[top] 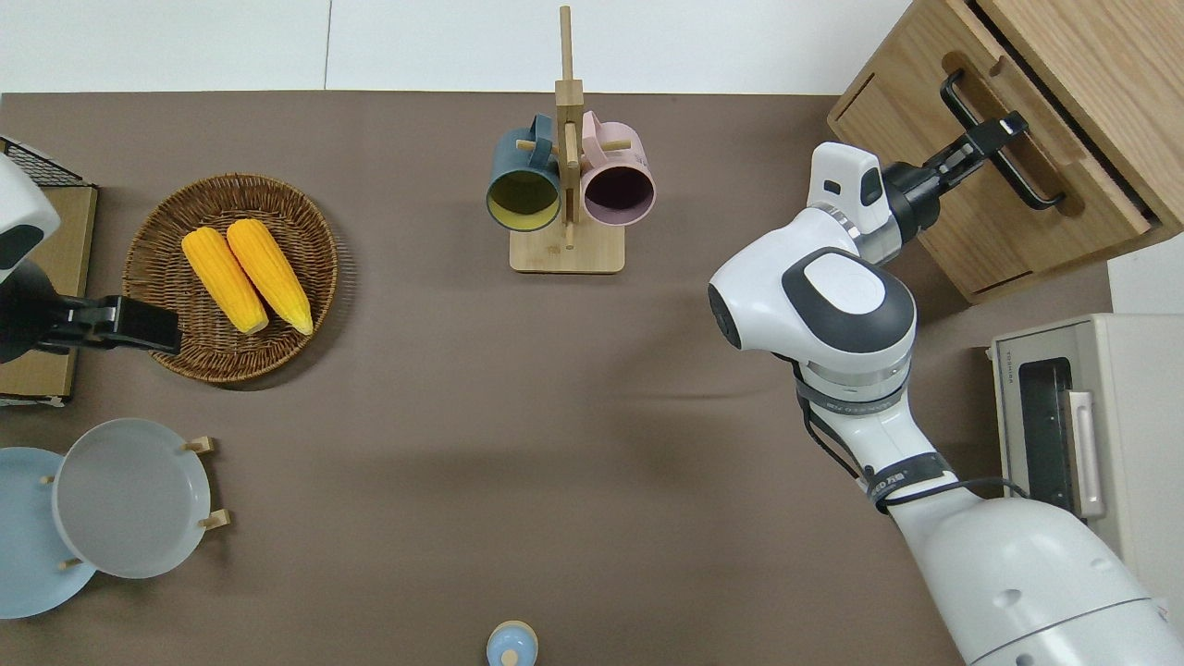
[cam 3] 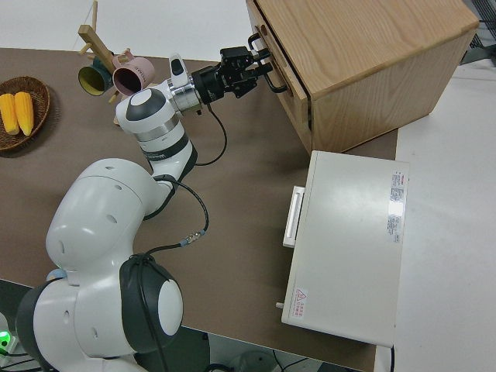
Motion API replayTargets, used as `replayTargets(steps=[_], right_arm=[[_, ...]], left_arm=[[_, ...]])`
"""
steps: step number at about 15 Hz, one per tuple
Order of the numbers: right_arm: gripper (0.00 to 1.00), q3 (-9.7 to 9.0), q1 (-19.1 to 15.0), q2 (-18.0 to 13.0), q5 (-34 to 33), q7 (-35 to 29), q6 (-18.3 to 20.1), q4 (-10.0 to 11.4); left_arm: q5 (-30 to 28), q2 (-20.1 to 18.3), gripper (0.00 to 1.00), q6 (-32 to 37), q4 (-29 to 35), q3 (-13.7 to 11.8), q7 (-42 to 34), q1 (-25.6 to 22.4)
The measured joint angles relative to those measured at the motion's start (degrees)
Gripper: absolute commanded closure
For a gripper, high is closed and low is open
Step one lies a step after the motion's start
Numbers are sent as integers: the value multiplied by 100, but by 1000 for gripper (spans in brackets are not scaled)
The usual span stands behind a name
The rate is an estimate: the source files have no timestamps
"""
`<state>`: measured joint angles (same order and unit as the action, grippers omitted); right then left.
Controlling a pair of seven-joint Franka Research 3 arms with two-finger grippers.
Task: Slide drawer open with right arm
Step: 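Close the right gripper on the black drawer handle, then pull the handle toward the robot with the right gripper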
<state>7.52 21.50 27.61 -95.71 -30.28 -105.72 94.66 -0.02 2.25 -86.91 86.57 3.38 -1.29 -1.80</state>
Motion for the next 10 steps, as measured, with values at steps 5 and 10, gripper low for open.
replayTargets(steps=[5,10], right_arm=[[994,-6,12,22,3,-71,3,-10],[994,-7,14,23,7,-71,3,-15]], left_arm=[[0,0,7,0,0,0,0,0],[0,0,7,0,0,0,0,0]])
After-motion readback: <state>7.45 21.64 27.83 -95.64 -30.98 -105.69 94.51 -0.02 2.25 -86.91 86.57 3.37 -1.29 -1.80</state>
